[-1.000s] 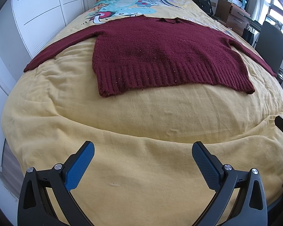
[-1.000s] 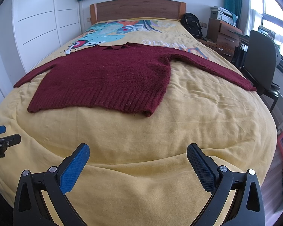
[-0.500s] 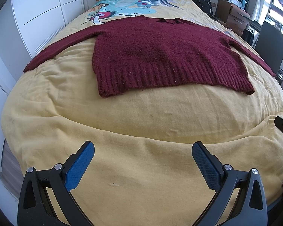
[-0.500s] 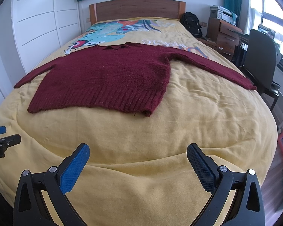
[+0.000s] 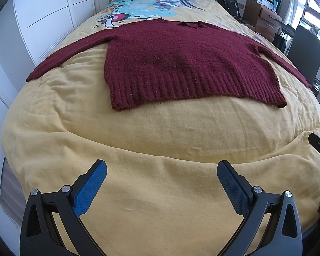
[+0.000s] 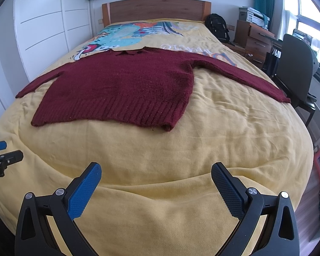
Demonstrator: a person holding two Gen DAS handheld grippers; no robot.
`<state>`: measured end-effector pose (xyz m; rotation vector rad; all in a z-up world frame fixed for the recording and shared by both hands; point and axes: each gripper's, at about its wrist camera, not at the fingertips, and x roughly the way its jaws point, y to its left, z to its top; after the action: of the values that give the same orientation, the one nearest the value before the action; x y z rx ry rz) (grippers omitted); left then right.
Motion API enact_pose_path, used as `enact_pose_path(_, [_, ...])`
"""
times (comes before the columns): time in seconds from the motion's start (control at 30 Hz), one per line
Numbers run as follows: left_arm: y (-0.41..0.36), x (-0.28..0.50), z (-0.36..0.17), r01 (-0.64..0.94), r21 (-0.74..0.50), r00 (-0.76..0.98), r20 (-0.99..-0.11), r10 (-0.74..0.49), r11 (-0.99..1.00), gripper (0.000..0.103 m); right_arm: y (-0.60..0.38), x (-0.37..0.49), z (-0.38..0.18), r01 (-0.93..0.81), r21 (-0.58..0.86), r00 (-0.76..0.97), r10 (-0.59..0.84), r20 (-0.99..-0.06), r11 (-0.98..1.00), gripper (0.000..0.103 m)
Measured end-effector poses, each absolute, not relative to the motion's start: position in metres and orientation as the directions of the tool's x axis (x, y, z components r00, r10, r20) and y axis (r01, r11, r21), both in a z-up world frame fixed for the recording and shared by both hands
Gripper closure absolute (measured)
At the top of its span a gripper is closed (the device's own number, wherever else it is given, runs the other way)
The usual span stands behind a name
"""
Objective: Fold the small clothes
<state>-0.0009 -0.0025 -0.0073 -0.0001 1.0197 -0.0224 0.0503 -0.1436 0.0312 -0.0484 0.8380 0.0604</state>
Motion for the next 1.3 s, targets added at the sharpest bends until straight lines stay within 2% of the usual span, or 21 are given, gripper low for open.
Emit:
enact_pose_path(0.83, [-0.002,0.002,-0.006,0.025,-0.012,0.521,-0.853,-0.023,1.000,0.001,-0.141,0.053,0.029,-0.074,-0.009,0.659,0.042,-0.751,0.997,0.000])
enact_pose_path(1.3, [0.007,0.020,0.012,0.005,-0.015,0.538,-0.843,-0.015,1.000,0.001,-0.153,0.062,0.036,-0.034,0.060,0.642,0.068,-0.764,0.998,0.000])
